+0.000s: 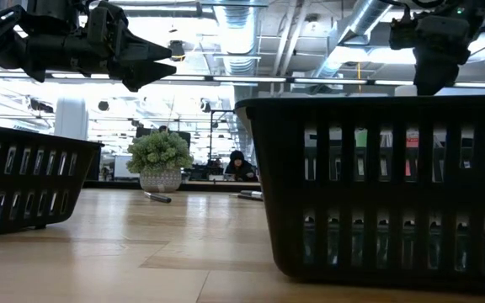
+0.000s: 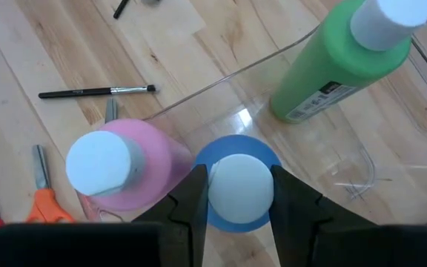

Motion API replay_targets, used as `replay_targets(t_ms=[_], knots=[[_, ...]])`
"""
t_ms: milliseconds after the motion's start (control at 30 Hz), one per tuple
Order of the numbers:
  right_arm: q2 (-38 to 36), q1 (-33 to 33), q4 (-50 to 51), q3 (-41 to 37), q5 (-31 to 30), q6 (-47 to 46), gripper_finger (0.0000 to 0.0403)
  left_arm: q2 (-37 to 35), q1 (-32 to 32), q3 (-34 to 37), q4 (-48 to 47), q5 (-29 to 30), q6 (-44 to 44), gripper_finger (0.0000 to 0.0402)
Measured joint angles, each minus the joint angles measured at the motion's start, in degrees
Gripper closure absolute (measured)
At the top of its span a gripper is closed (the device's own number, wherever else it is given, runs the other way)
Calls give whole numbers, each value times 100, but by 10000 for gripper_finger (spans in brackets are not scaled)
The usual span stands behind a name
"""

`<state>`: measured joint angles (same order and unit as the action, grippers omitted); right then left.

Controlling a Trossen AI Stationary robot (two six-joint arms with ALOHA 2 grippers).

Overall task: Pick & Place Paint Supplies
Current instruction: Put the blue paint bottle into the transparent bin, then put the red scissors into the right black bin

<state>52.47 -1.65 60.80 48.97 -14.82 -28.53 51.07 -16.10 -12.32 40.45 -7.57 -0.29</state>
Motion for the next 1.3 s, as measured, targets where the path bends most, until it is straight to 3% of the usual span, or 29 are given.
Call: replay_targets(t_ms=[200,500,967,1300], knots=[[0,0,-2,0,2,-2,277,0,0,0,0,0,1,121],[0,4,-1,0,-1,-1,280,0,0,0,2,0,1,121],[0,4,-15,0,-36,0,211,0,0,0,2,0,1,121],[-39,24,-303,344,-756,509,201,0,-1,0,2,0,1,121]])
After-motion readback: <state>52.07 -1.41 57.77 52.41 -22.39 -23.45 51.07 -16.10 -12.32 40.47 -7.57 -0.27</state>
